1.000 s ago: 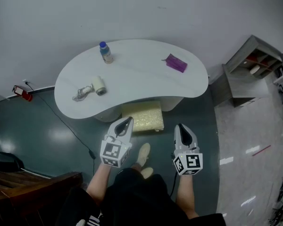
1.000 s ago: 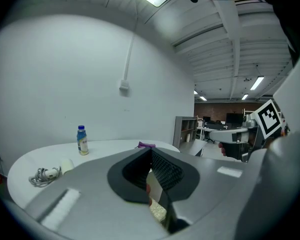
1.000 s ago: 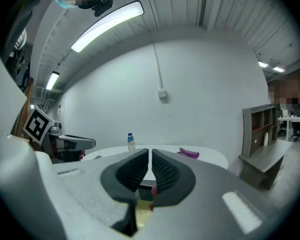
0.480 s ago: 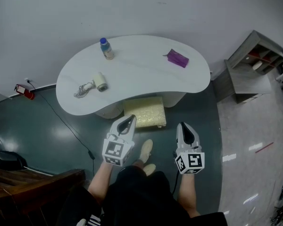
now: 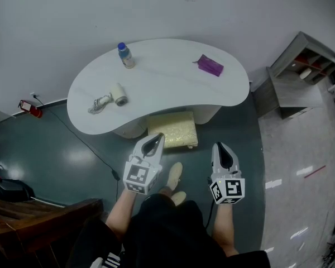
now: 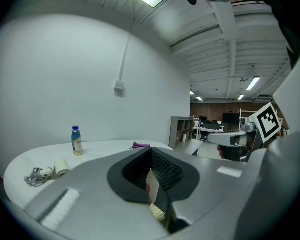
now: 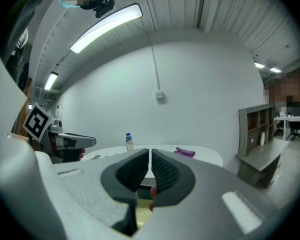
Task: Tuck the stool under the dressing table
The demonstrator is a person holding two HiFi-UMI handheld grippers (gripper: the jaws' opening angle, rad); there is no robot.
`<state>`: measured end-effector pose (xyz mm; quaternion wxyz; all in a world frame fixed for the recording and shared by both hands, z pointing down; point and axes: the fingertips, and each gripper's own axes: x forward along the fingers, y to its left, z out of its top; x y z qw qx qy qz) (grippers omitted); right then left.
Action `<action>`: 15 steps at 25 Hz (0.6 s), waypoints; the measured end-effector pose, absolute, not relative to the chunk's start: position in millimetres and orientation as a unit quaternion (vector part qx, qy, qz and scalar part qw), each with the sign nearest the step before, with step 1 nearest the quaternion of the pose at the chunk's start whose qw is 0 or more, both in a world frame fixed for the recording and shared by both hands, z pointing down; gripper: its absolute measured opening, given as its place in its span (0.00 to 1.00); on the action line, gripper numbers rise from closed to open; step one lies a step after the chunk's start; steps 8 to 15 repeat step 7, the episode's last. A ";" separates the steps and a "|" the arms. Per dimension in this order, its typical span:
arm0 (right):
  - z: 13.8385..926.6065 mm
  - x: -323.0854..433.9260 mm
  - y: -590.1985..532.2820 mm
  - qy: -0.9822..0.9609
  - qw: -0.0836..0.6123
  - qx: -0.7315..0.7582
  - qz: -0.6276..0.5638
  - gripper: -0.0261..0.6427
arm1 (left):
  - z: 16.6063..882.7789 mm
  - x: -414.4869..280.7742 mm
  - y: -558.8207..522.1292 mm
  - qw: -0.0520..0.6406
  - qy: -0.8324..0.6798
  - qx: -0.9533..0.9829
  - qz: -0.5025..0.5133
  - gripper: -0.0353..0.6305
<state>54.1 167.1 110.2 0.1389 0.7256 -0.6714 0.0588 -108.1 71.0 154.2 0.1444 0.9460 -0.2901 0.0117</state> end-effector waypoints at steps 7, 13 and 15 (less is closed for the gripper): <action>111.9 54.9 172.1 -0.671 0.138 0.726 0.062 0.07 | 153.8 -104.9 74.2 0.143 -0.288 0.947 0.013 0.06; 111.9 54.9 172.1 -0.671 0.138 0.726 0.062 0.07 | 153.8 -104.9 74.2 0.143 -0.288 0.947 0.013 0.06; 111.9 54.9 172.1 -0.671 0.138 0.726 0.062 0.07 | 153.8 -104.9 74.2 0.143 -0.288 0.947 0.013 0.06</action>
